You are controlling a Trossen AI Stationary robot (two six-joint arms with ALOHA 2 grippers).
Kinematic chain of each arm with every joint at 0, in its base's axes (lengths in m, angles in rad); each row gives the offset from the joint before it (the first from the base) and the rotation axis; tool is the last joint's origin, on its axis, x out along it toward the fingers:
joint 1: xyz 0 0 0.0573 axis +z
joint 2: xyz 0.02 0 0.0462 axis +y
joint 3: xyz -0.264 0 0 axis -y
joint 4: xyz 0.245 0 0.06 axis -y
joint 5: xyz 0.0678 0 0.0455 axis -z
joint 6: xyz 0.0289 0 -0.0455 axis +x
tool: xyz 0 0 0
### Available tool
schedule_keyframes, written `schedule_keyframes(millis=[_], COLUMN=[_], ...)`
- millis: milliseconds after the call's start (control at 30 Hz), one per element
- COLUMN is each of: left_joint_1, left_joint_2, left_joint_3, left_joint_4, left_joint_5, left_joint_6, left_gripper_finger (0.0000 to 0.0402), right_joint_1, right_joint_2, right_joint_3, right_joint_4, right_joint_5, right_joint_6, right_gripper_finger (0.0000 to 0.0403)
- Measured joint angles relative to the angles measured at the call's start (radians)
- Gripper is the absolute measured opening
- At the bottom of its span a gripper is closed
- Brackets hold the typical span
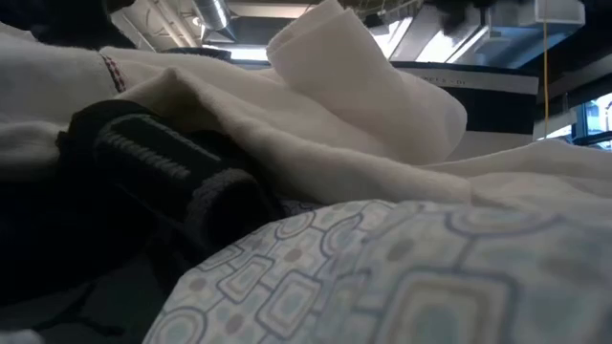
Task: Sort clothes
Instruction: Put the white polo shirt into the right blue laundry bin
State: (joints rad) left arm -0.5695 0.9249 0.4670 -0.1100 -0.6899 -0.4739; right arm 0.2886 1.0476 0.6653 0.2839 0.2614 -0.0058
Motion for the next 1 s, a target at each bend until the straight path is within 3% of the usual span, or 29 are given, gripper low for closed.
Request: schedule_keyframes(millis=[167, 467, 633, 767, 867, 1000], left_joint_1=[0.001, 0.016, 0.010, -0.005, -0.007, -0.004], left_joint_2=[0.000, -0.005, -0.010, -0.011, -0.011, -0.010], left_joint_3=[-0.004, 0.047, 0.060, 0.060, 0.060, 0.060], left_joint_4=[0.049, 0.124, 0.107, -0.030, -0.129, -0.174], left_joint_5=[-0.004, -0.002, 0.038, 0.128, 0.137, 0.136], left_joint_6=[0.069, 0.328, 0.267, 0.184, 0.125, 0.084], left_gripper_finger=[0.0203, 0.0203, 0.0203, 0.0203, 0.0203, 0.0203], right_joint_1=[-0.001, -0.001, 0.001, 0.016, 0.044, 0.080], right_joint_2=[0.201, 0.480, 0.613, 0.704, 0.753, 0.814], right_joint_3=[0.220, 0.596, 0.807, 0.924, 0.954, 0.952], right_joint_4=[0.004, -0.030, -0.354, -0.553, -0.658, -0.741], right_joint_5=[-0.137, -0.088, -0.097, -0.118, -0.123, -0.121], right_joint_6=[-0.006, -0.005, 0.005, 0.064, 0.123, 0.191], right_gripper_finger=[0.0005, 0.0020, 0.0103, 0.0186, 0.0231, 0.0258])
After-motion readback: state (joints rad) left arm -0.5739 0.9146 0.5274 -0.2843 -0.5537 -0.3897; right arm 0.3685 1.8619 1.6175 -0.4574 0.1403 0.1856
